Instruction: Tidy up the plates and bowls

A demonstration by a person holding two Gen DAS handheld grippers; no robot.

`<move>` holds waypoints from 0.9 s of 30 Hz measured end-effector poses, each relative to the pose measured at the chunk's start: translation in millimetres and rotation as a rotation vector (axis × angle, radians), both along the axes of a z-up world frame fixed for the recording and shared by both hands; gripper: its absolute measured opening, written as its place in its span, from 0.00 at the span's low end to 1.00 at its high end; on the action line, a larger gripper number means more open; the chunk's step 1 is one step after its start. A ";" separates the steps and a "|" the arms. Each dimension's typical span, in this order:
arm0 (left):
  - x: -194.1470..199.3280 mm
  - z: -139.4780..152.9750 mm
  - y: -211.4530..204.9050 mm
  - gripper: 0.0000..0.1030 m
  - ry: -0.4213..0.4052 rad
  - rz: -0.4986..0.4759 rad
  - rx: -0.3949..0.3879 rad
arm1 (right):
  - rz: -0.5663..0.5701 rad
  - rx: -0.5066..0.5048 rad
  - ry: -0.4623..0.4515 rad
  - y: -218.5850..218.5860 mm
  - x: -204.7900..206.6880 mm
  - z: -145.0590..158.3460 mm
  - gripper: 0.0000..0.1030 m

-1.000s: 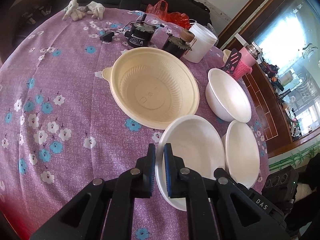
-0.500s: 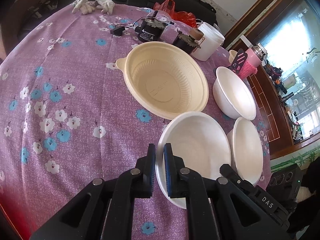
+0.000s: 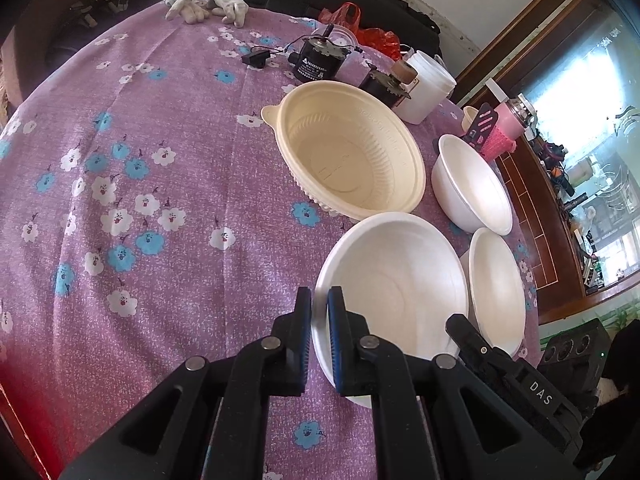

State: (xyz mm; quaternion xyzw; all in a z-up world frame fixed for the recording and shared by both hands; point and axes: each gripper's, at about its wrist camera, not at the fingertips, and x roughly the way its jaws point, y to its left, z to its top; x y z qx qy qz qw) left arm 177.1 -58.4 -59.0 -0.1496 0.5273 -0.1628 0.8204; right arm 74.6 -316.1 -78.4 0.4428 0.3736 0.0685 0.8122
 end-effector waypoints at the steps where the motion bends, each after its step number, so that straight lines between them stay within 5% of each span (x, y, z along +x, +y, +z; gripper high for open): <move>1: -0.9 0.9 1.1 0.08 -0.001 0.003 -0.001 | 0.003 0.000 -0.003 0.0 0.2 0.1 0.08; 14: -34.2 29.1 43.4 0.08 -0.053 0.083 -0.016 | 0.104 -0.018 -0.077 31.5 -5.9 19.0 0.08; 27: -98.6 70.4 139.1 0.08 -0.147 0.247 -0.019 | 0.258 -0.025 -0.159 125.0 -19.6 59.9 0.08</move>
